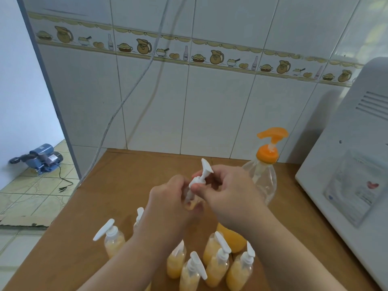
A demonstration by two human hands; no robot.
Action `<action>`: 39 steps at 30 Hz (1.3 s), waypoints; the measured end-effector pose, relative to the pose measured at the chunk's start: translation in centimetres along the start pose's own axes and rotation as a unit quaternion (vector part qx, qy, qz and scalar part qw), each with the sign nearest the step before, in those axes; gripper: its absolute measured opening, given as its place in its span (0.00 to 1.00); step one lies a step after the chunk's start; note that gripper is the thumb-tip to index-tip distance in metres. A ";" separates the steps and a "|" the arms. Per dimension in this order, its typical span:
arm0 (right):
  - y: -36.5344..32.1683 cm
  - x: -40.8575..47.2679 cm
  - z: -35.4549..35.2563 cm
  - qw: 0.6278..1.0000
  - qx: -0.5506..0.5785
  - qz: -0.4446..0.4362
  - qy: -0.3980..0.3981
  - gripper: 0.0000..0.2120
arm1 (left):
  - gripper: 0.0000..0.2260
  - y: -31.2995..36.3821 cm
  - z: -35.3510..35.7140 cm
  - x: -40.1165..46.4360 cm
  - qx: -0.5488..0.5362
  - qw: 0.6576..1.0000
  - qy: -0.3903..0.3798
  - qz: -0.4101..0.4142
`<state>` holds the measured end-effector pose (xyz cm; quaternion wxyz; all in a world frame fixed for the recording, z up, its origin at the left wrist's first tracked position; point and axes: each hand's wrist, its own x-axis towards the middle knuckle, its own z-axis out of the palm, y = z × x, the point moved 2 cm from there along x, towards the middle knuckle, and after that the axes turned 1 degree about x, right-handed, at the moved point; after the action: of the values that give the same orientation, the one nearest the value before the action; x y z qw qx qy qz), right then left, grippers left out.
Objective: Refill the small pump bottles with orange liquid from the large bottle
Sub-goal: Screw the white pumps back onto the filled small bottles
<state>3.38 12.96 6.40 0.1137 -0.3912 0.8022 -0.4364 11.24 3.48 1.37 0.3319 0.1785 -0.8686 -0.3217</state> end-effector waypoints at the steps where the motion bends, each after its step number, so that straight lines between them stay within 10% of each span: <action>1: -0.1 0.1 0.0 1.000 -0.011 0.006 0.003 0.03 | 0.16 -0.3 0.2 0.1 0.006 1.000 0.003 0.007; 13: -0.4 2.2 -2.8 0.986 -0.154 -0.030 0.059 0.03 | 0.37 -1.8 1.2 2.0 -0.028 0.995 -0.096 -0.030; 23: 6.5 5.7 4.7 0.893 -0.384 0.185 -0.142 0.15 | 0.07 -3.9 0.3 -0.4 0.024 0.998 -0.045 -0.043; 31: 4.8 3.0 2.4 0.947 -0.260 0.133 -0.137 0.18 | 0.05 -2.9 3.2 -0.4 0.124 0.960 -0.246 -0.040; 35: 1.9 -1.8 -5.6 0.993 -0.108 0.045 -0.026 0.13 | 0.03 -2.7 4.0 0.6 0.118 0.940 -0.315 -0.055; 39: 8.2 -4.6 -11.6 0.980 -0.041 0.169 0.100 0.07 | 0.18 -2.8 6.9 1.4 0.187 0.874 -0.446 -0.057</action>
<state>-3.97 26.00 6.07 0.0888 -0.2092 0.8812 -0.4146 5.77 3.75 -3.88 -0.1487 0.1239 -0.9568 -0.2171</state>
